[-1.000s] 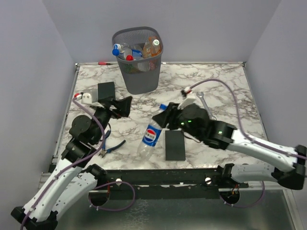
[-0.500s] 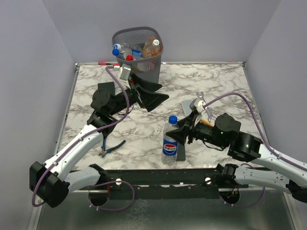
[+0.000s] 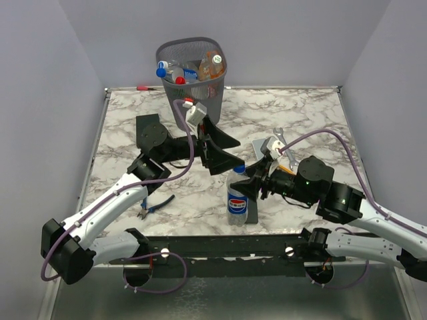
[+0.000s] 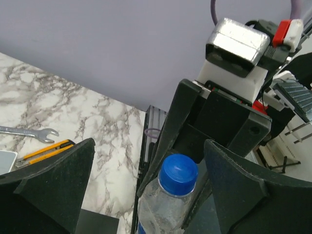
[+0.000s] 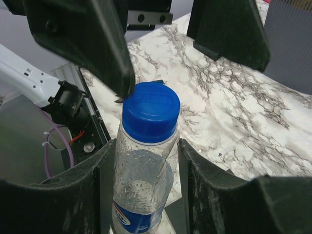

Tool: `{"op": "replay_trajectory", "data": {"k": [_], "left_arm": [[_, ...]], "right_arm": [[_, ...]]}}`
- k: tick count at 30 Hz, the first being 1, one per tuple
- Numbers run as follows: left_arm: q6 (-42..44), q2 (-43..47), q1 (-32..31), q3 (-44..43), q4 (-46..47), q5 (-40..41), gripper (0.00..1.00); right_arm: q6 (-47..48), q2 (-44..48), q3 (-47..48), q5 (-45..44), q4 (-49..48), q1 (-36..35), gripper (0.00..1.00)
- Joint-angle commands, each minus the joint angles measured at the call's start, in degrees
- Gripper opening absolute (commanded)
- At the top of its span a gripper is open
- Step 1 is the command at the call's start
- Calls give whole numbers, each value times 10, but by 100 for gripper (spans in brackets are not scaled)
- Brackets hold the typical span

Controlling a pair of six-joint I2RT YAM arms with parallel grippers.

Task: Put the plastic bottles in the bin
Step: Pick up the plastic bottle from the corner of the board, then place the plastic bottle in the trash bin.

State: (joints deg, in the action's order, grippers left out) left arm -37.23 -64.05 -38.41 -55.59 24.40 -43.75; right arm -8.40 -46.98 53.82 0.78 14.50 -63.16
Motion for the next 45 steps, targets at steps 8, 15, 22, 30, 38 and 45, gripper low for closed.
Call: {"op": "replay_trajectory", "data": {"k": [8, 15, 22, 30, 38, 45], "left_arm": [[134, 5, -47, -19, -150, 15, 84], [132, 10, -52, -18, -153, 34, 33], [145, 16, -52, -45, -129, 151, 0], [280, -44, -39, -197, -60, 435, 0], [422, -245, 64, -464, 49, 524, 0], [496, -386, 116, -514, 157, 558, 0]], "right_arm": [[15, -14, 22, -4, 0, -2, 31], [8, -10, 19, -4, -3, -2, 32], [-16, -17, 58, 39, 37, -2, 100], [-47, 0, 128, 45, 118, -2, 100], [-68, 133, 58, -1, 60, -2, 100], [-108, 187, -30, -62, 48, -2, 100]]}}
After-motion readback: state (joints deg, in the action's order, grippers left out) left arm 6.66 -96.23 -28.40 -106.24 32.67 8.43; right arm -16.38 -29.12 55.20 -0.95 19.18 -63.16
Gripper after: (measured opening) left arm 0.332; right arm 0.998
